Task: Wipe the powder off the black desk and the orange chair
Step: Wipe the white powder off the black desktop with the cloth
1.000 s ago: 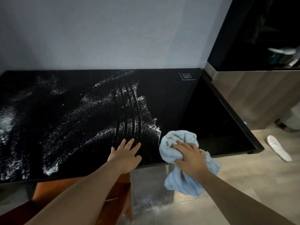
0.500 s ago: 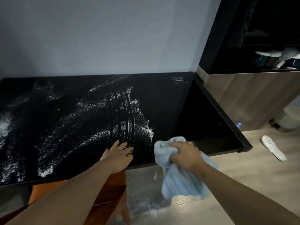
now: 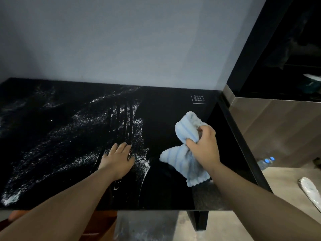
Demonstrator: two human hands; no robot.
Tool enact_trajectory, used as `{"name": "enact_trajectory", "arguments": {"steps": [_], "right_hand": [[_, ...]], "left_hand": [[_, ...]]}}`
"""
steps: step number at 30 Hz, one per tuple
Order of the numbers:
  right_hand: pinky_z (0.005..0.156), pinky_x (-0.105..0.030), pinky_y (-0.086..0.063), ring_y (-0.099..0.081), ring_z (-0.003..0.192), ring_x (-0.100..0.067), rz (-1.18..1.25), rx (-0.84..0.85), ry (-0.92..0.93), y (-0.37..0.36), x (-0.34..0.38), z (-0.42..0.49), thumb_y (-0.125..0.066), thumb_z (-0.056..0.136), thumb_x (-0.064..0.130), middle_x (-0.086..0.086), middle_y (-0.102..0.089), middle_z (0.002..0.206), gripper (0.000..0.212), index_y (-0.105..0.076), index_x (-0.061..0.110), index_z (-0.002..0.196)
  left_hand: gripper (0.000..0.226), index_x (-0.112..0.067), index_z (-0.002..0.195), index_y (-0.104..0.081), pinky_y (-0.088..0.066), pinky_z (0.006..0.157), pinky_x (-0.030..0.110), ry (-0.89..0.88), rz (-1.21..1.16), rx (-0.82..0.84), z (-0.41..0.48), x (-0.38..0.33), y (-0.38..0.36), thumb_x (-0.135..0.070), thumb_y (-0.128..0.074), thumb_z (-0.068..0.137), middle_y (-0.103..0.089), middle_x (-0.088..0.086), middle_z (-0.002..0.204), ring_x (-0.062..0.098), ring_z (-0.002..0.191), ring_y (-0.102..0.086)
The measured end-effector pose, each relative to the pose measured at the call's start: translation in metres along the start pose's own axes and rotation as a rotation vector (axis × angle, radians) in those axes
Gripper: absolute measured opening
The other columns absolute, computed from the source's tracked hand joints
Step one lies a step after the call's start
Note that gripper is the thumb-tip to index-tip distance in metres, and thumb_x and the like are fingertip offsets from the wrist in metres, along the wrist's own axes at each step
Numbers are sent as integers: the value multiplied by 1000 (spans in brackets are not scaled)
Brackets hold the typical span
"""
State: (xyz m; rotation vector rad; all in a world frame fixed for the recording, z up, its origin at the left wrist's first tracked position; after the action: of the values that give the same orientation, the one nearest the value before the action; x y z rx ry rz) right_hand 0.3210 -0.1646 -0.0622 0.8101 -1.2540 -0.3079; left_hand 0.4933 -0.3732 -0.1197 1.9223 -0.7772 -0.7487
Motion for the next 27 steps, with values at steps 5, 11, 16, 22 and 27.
{"name": "enact_trajectory", "arguments": {"steps": [5, 11, 16, 22, 27], "right_hand": [[91, -41, -46, -46, 116, -28, -70, -3, 69, -9, -10, 73, -70, 78, 24, -11, -45, 129, 49, -48, 8, 120], [98, -47, -41, -30, 131, -32, -271, 98, 182, -49, 7, 145, -61, 83, 32, -3, -27, 150, 57, -39, 28, 135], [100, -58, -32, -16, 139, -35, -565, 436, 60, -101, -5, 162, -47, 85, 37, 6, -7, 156, 68, -14, 43, 144], [101, -55, -31, -22, 137, -31, -602, 434, 119, -106, -5, 140, -45, 85, 33, 8, -26, 151, 64, -19, 43, 142], [101, -52, -31, -22, 135, -29, -627, 467, 212, -105, -1, 86, -46, 86, 40, 9, -24, 152, 60, -23, 43, 141]], "left_hand": [[68, -27, 152, 4, -12, 115, 53, 275, -10, 66, 33, 4, 1, -57, -22, 96, 8, 8, 160, 34, 146, 6], [71, -24, 151, 8, -16, 114, 55, 364, 33, 61, 54, 0, 1, -55, -23, 95, 11, 16, 158, 43, 144, 7], [74, -22, 151, 13, -19, 114, 53, 340, 113, 86, 55, 2, -2, -56, -23, 95, 14, 17, 157, 44, 143, 6], [75, -21, 151, 11, -17, 114, 54, 324, 136, 101, 57, 6, -1, -57, -22, 94, 12, 19, 157, 45, 143, 5], [66, -23, 152, 6, -12, 117, 50, 241, 75, 121, 45, 15, 0, -49, -22, 97, 13, 15, 158, 40, 144, 9]]}}
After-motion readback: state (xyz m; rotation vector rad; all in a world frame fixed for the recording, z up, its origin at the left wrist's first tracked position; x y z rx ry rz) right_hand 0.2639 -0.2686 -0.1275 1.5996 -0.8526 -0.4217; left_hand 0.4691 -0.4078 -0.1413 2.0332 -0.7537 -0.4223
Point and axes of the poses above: each hand's wrist, its own z-axis towards the middle knuckle, its own y-axis out of the back of the hand, x = y × z, the point moved 5 cm from there along z, towards the middle knuckle
